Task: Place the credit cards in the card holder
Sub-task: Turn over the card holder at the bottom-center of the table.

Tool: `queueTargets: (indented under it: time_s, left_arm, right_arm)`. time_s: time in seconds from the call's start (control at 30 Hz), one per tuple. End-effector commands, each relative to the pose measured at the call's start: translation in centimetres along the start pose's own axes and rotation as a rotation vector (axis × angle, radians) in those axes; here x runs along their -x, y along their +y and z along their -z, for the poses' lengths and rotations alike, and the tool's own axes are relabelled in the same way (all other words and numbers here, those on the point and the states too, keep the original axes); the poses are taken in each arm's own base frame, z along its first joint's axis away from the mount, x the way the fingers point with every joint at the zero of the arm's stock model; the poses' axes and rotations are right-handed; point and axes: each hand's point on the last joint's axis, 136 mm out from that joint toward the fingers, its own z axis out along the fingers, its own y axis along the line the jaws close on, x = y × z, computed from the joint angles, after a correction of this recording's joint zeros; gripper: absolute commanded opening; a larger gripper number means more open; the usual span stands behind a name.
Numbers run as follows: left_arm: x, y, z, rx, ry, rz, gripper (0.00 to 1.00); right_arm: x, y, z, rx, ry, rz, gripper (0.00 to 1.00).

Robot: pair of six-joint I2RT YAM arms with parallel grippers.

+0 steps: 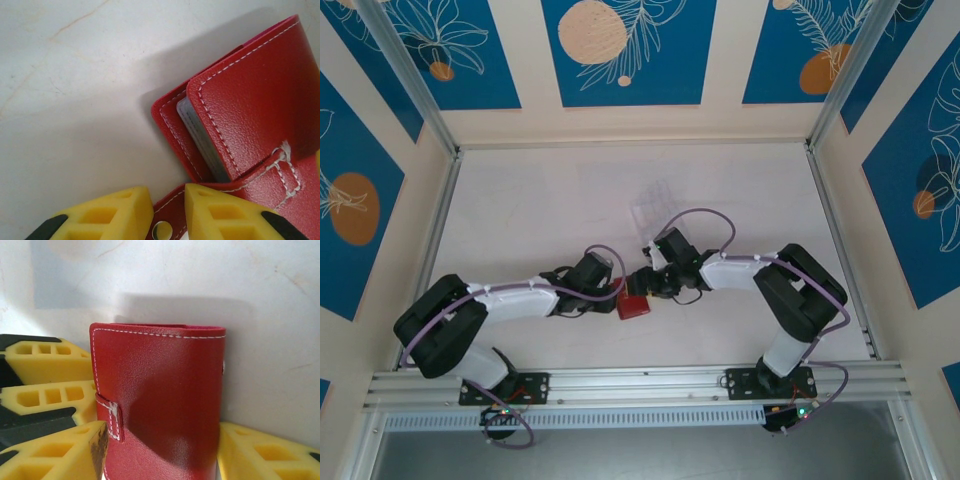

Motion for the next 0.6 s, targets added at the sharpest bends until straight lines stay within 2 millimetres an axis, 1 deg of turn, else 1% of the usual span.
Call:
queueTargets:
  time_s: [0.0, 0.2, 0.3, 0.4, 0.57]
  left_arm:
    - [-5.8, 3.7, -2.0, 0.114, 0.189, 0.024, 0.27]
    - [-6.6, 3.9, -2.7, 0.113, 0.207, 0.033, 0.27]
    - [-6.9, 4.0, -3.0, 0.113, 0.213, 0.036, 0.27]
    - [-7.0, 4.0, -3.1, 0.109, 0.215, 0.038, 0.27]
    - [-7.2, 4.1, -3.1, 0.109, 0.214, 0.039, 0.27]
  right_arm:
    - [0.3, 2.3, 0.6, 0.137, 0.001, -0.004, 0.59]
    - [1.1, 3.8, 1.8, 0.247, -0.02, -0.015, 0.59]
    - [1.0, 4.3, 1.5, 0.278, -0.008, -0.017, 0.59]
    - [0.7, 4.4, 0.9, 0.293, 0.012, -0.025, 0.58]
    - [0.4, 4.1, 0.2, 0.277, 0.024, -0.032, 0.53]
